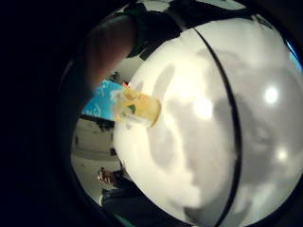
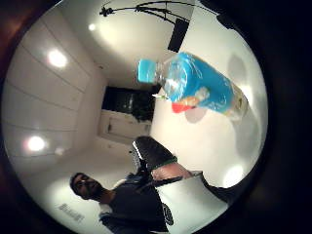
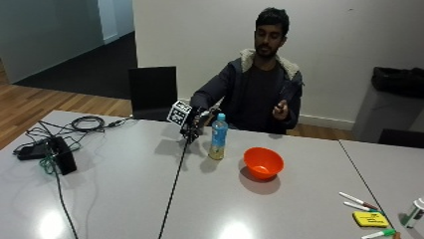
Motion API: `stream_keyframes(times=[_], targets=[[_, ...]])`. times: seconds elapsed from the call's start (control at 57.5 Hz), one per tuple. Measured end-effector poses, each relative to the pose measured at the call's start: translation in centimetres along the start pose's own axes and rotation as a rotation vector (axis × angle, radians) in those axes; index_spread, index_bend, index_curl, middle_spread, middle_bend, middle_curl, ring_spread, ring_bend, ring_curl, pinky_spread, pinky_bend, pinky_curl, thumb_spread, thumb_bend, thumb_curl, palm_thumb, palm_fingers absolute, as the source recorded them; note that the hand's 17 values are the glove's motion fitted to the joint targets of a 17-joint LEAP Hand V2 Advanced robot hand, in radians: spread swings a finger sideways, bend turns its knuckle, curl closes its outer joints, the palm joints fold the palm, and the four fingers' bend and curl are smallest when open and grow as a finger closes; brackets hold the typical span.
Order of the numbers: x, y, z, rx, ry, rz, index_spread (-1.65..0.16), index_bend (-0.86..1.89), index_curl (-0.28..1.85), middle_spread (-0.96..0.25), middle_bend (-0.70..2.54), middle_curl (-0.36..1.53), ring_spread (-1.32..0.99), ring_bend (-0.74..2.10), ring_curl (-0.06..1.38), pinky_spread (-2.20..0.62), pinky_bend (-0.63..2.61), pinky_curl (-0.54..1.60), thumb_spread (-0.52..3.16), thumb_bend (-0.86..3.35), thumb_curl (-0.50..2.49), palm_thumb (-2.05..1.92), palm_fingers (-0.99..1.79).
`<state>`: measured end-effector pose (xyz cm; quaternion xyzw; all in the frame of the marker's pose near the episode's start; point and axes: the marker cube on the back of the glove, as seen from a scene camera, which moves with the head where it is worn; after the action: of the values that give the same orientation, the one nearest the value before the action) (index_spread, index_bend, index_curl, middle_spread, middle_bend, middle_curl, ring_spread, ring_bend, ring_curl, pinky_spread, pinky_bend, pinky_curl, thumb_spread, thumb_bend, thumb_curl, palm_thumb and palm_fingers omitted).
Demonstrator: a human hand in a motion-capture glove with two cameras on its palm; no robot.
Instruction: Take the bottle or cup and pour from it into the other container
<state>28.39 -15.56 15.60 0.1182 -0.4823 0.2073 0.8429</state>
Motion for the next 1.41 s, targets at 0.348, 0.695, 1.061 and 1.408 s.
stream_keyframes(times=[0.348, 0.695, 1.061, 1.408], targets=[[1.9, -3.6, 4.8, -0.181, -0.245, -0.219, -0.29, 0.10, 0.21, 0.02, 0.36, 0.34, 0.16, 0.25, 0.29, 0.37, 0.38, 0.37, 0.81, -0.03, 0.36, 0.41, 0.38], [2.6, -4.3, 7.9, -0.299, -0.250, -0.141, -0.33, 0.13, 0.19, -0.12, 0.40, 0.35, 0.01, 0.42, 0.33, 0.28, 0.40, 0.36, 0.73, -0.01, 0.40, 0.64, 0.72], [1.9, -5.4, 8.3, -0.218, -0.286, -0.130, -0.33, 0.12, 0.24, -0.29, 0.44, 0.40, -0.21, 0.61, 0.40, 0.01, 0.31, 0.36, 0.65, -0.02, 0.45, 0.92, 1.20], [-3.7, -3.9, 5.9, -0.170, -0.248, -0.185, -0.33, 0.12, 0.27, -0.28, 0.44, 0.42, -0.21, 0.63, 0.40, -0.09, 0.36, 0.38, 0.64, -0.03, 0.47, 0.94, 1.22]])
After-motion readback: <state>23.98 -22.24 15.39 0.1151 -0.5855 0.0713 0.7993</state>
